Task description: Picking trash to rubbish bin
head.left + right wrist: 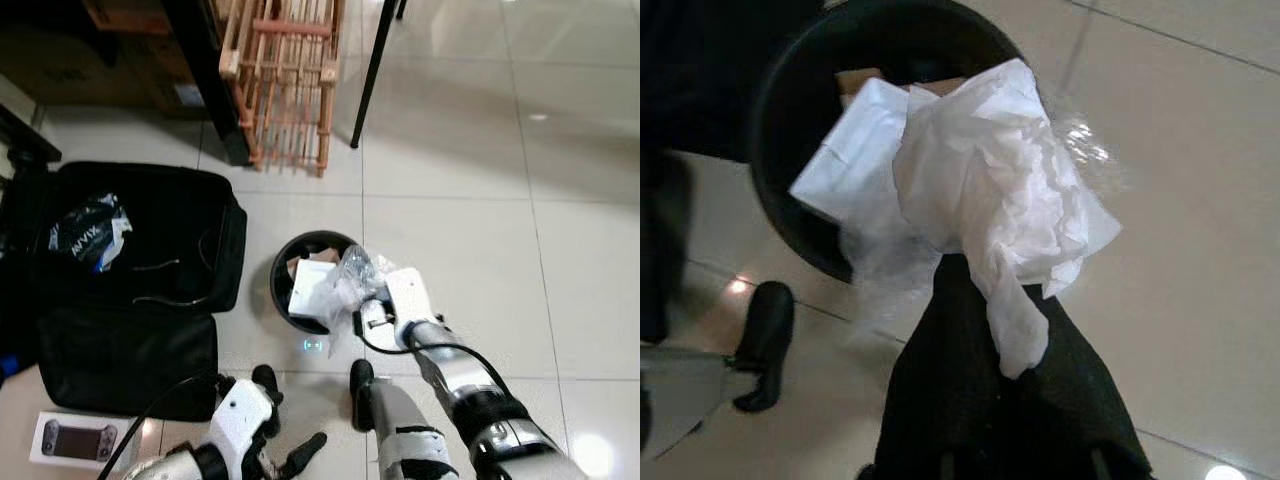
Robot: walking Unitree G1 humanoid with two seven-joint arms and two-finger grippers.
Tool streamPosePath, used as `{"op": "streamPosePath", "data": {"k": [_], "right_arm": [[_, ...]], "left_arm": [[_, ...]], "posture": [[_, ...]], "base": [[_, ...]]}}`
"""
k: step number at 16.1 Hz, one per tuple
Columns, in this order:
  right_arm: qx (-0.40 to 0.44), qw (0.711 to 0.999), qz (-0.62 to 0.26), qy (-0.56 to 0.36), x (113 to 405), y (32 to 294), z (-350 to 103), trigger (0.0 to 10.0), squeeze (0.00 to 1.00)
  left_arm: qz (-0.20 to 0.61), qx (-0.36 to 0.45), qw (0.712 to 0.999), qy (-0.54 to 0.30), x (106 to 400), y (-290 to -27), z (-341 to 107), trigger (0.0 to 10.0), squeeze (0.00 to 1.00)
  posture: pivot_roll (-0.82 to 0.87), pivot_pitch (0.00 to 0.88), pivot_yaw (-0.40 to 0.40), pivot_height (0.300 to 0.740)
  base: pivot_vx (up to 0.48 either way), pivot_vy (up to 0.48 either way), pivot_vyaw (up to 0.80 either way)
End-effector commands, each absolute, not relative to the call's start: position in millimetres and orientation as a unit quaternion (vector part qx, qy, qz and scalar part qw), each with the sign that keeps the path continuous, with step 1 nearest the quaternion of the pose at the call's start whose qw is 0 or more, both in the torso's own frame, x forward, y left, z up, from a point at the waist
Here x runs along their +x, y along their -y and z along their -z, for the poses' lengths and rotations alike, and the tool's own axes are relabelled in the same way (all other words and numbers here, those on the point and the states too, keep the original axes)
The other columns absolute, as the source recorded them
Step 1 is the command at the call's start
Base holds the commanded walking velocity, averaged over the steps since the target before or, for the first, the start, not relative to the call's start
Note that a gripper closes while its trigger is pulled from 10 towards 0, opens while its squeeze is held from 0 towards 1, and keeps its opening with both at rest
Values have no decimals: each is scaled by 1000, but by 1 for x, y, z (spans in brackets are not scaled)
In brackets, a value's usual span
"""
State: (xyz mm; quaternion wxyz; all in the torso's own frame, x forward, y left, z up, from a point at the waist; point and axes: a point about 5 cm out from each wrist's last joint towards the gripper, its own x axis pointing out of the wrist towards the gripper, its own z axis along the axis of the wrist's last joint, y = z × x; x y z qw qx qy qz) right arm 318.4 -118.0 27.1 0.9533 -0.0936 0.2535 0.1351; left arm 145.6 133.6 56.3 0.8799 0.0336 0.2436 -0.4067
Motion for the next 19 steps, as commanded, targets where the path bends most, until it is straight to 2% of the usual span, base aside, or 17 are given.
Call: {"op": "streamPosePath", "data": {"k": [1,8,13,19], "right_arm": [[-95,943,-144,-284,307,118,-12,10000,0],[-87,944,-154,-280,316,104,-16,10000,0],[-74,946,-154,-275,316,99,-15,10000,0],[-36,953,-144,-265,312,91,-12,10000,0]], "left_arm": [[408,24,873,-266,134,-133,-52,10000,0],[400,20,872,-281,118,-136,-62,10000,0],[396,25,874,-278,123,-135,-74,10000,0],[383,14,876,-294,115,-140,-79,10000,0]], "posture": [[189,544,-23,740],[227,609,-23,740],[226,613,-21,740],[243,627,-9,740]], "base": [[0,0,0],[0,0,0],[0,0,0],[0,0,0]]}}
